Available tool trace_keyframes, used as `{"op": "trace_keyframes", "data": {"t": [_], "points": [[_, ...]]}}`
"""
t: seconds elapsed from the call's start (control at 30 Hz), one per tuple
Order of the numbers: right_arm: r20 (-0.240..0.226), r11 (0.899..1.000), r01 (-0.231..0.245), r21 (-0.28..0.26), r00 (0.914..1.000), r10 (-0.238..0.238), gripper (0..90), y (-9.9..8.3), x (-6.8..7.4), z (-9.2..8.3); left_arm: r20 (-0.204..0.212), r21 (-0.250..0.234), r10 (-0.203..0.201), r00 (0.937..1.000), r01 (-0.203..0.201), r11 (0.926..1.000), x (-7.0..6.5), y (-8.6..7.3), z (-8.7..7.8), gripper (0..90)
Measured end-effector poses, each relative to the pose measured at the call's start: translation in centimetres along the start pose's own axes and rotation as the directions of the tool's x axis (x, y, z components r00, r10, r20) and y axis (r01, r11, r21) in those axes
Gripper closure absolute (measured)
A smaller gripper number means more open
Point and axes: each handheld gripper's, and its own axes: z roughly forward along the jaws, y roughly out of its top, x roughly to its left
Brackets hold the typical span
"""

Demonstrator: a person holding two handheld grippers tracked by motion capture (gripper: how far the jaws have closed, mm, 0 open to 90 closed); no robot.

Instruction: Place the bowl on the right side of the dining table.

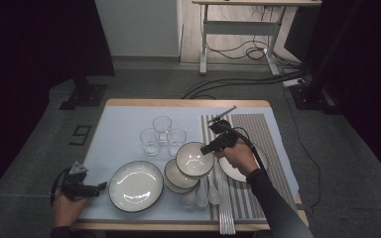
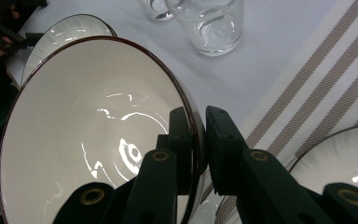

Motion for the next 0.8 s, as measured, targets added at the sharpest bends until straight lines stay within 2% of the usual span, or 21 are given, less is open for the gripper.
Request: {"op": "trace_keyframes", "data": {"t": [0.43,0.8], "points": [[0.028,0.999,-0.038,-0.022,0.9988,0.039,80.8,-0.4,-1.7,-1.7,0.001,0.000,0.001,1.0000,-0.001,1.0000,0.0,0.0,0.0,0.9],[0.068,0.996,-0.075,-0.041,0.9946,0.078,80.8,-1.0,-3.5,-3.2,0.000,-0.001,-0.002,1.0000,0.002,1.0000,0.0,0.0,0.0,0.9]]}}
